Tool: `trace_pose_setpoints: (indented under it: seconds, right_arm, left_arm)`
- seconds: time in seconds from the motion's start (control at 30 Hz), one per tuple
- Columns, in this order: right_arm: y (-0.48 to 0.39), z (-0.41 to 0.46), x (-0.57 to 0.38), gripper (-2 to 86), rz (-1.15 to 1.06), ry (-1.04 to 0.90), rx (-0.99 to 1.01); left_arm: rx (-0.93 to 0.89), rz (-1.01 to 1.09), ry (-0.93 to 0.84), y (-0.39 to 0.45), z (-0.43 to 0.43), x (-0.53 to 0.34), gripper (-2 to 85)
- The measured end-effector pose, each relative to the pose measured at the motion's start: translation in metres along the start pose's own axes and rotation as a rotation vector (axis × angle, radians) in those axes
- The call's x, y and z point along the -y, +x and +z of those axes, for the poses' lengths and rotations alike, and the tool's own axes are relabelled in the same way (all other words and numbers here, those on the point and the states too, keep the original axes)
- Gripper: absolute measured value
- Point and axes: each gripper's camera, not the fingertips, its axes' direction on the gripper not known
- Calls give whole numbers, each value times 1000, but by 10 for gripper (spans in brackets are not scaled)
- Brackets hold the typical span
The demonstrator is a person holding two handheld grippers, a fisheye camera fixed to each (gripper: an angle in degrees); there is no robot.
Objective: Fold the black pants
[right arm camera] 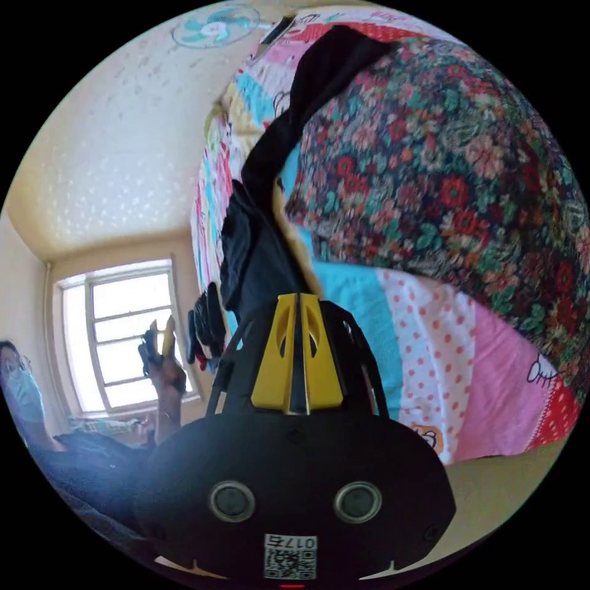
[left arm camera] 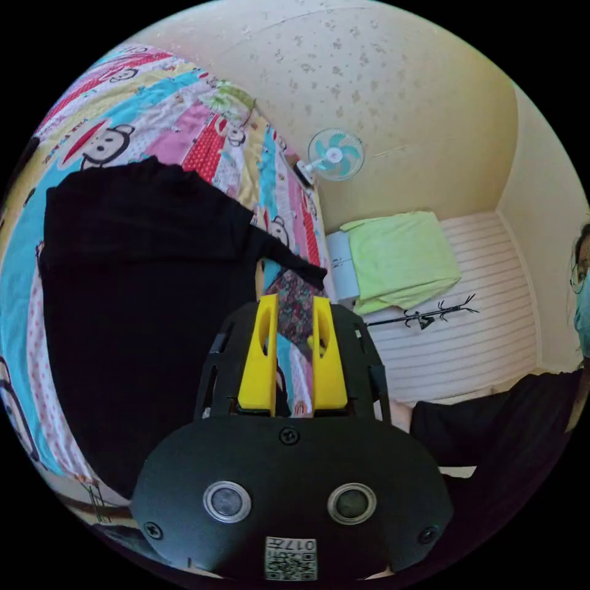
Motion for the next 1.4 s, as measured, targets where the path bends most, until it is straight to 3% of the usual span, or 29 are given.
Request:
trace_pose_setpoints:
  seconds: [0.2,0.47,0.57,0.67,0.73,0.83,1.0,1.23,1.33,1.4]
  right_arm:
    - [-4,-62,123,77,48,267,115]
    - [5,-2,230,103,224,94,-70]
    - [-9,-7,235,56,198,200,95]
    - [-31,-28,244,54,-22,364,380]
    - [-19,-44,247,56,14,465,459]
    - [2,-52,249,58,123,420,262]
    - [-7,1,246,109,-76,133,-78]
    - [2,51,290,121,-101,189,-165]
    - [18,86,304,112,-90,129,-253]
    - [8,88,294,71,-159,183,-181]
  left_arm:
    - [126,-124,-207,-19,34,-93,87]
    - [216,-207,-209,-24,61,-121,84]
    - [214,-215,-207,-25,62,-121,80]
    - [249,-207,-209,-29,57,-123,78]
    - [261,-218,-212,-37,55,-125,78]
    - [253,-255,-198,-51,51,-132,78]
    - [235,-294,-207,-71,54,-144,77]
    - [245,-233,-161,-90,47,-159,77]
    - [264,-270,-144,-114,51,-173,78]
    - [248,-308,-137,-129,55,-181,78]
